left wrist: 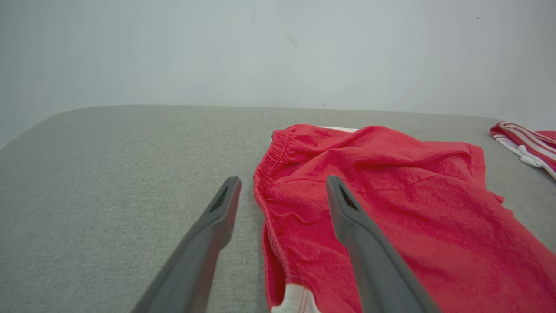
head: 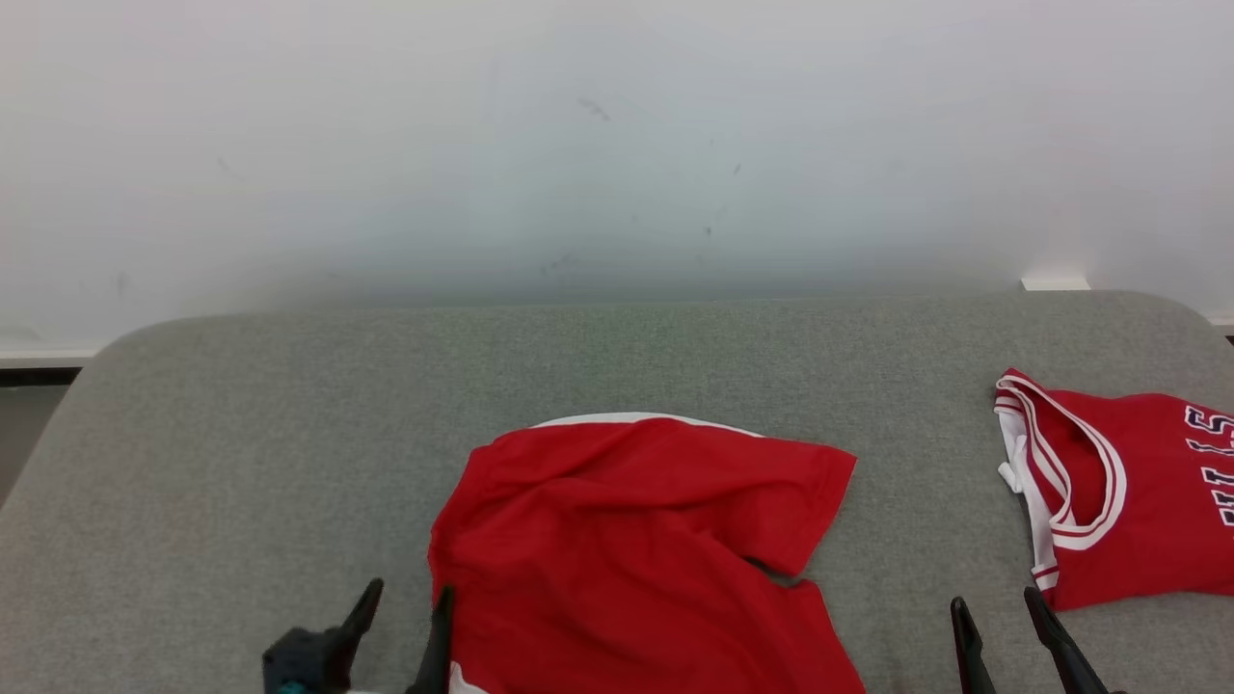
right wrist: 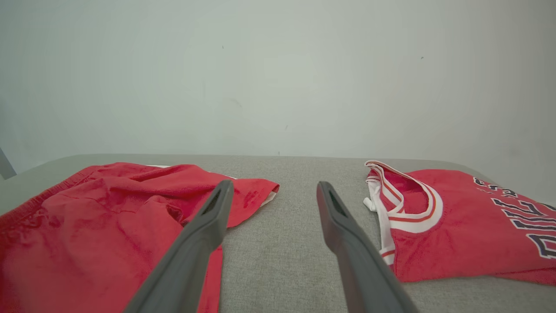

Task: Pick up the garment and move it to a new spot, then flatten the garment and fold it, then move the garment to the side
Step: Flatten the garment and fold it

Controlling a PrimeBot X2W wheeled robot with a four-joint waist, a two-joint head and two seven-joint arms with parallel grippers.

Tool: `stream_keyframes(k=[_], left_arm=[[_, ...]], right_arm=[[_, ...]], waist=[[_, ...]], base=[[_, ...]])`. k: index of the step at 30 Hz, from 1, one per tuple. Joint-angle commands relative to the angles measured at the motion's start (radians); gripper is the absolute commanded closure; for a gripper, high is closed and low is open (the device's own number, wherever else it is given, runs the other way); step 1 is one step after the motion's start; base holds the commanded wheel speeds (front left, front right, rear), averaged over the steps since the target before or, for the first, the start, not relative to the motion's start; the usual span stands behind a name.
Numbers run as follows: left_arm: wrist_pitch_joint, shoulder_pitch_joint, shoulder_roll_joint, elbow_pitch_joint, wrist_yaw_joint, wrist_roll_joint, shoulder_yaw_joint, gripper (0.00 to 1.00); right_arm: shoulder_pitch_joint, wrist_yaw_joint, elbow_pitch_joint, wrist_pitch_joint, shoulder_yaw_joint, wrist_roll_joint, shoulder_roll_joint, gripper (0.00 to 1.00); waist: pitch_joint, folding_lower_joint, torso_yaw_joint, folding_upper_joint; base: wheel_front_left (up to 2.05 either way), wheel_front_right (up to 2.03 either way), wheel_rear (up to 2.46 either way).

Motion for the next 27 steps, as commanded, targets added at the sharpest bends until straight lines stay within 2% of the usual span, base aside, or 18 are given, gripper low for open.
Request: stream_keyframes(k=[1,7,12,20,27], left_arm=[[0.0,0.03,0.004,0.006,-0.006,0.02,0.013,0.0],[0.0,0.134,-0.011,0.036,-0.064,0.102,0.063,0.0],[0.0,0.151,-0.023,0.056,-0.12,0.155,0.085,0.0],[0.0,0.095,0.007,0.147,-0.211,0.194,0.066,0.0],[0.024,0.034,0.031,0.181,-0.268,0.194,0.044,0.0]], right_arm=[[0.014,-0.003,0.008,0.001,-0.004,0.014,-0.002,0.0],[0.052,-0.003,0.09,0.001,0.009,0.044,-0.001,0.0],[0.08,-0.003,0.164,0.004,0.041,0.092,-0.001,0.0],[0.062,-0.003,0.236,0.202,0.172,0.142,-0.018,0.0],[0.035,-0.003,0.251,0.28,0.214,0.163,-0.021,0.0]], waist=[[-0.002,0.0,0.004,0.0],[-0.005,0.0,0.025,0.0],[-0.002,0.0,0.036,0.0],[0.012,0.0,0.03,0.0],[0.04,0.0,0.03,0.0]], base=[[0.0,0.0,0.0],[0.0,0.0,0.0],[0.0,0.0,0.0],[0.0,0.0,0.0],[0.0,0.0,0.0]])
